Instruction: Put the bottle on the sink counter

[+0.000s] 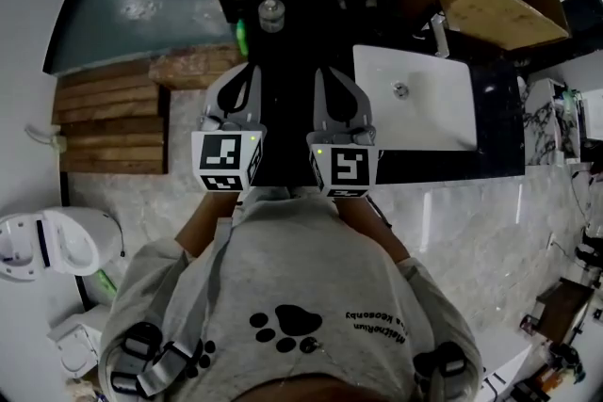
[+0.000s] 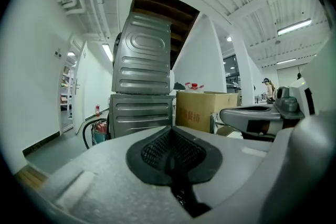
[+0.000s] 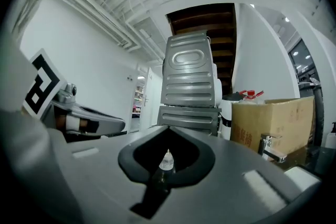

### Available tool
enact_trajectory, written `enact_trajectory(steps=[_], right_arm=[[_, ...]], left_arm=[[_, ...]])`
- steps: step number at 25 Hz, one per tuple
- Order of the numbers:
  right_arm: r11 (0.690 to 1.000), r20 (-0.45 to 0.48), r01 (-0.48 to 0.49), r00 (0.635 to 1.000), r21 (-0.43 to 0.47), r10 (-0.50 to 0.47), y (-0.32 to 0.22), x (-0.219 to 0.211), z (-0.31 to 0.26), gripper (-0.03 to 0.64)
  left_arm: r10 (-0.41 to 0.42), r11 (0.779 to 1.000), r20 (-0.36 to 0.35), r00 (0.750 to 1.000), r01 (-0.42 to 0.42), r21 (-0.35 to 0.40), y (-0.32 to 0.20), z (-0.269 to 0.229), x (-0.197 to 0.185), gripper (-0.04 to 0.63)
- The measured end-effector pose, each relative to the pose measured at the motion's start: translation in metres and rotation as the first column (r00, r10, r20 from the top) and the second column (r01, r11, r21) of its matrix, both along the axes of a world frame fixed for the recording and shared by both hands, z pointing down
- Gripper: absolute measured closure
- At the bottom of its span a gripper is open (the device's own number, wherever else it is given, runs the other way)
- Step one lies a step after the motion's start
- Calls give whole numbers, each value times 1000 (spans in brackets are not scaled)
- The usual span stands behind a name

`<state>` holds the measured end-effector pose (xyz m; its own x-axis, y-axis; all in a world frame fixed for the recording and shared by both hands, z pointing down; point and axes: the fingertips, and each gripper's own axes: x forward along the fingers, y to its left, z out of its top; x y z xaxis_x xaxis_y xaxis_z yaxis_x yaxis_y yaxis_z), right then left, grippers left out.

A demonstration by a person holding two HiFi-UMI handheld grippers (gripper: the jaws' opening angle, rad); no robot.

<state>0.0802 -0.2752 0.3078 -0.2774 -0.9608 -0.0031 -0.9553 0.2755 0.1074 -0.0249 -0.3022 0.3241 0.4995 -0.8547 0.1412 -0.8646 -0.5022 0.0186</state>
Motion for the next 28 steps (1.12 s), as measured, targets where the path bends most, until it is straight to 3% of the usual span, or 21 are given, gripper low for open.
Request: enact_trajectory(steps=[13,28], right_arm=[[999,6,27,1000,17,-27,85,-2,-15,617],[998,-12,36,999,45,-35,109,-7,-15,617]], left_arm=[[5,1000,-6,1000,-5,31,87,-13,4,591],[27,998,-4,1000,-27,59,110,-16,8,590]])
